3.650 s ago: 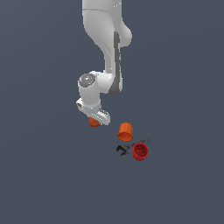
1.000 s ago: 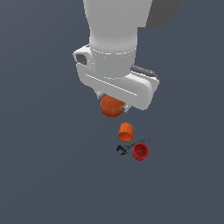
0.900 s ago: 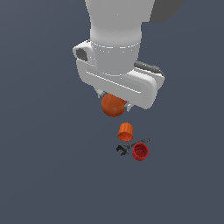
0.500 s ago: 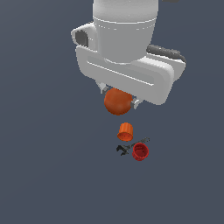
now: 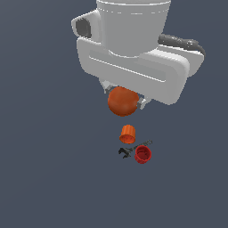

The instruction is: Pick up a designated object from a clutter of objects.

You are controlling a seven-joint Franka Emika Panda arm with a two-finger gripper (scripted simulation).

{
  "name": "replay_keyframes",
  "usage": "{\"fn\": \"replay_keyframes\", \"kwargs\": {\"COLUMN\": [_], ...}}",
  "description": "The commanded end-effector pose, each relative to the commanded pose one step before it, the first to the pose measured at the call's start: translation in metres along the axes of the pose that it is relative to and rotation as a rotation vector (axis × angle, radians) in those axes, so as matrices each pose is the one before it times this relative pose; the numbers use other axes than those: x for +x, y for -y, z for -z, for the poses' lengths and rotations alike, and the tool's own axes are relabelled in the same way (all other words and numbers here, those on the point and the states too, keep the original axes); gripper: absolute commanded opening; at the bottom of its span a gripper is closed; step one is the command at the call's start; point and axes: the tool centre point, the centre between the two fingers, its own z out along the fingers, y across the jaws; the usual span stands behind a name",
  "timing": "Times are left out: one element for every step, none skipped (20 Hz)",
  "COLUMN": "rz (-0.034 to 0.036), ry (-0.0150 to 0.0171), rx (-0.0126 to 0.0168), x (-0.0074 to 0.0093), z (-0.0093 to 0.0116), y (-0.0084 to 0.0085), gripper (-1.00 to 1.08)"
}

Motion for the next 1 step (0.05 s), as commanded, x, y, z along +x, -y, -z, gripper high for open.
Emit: {"fn": "replay_keyframes", "kwargs": {"rz": [-0.00014], "ry": [-0.00181], "rx": [0.00123], "x": [0.00052], "z": [0.00238], "y": [0.00064], "gripper": [-1.0]}}
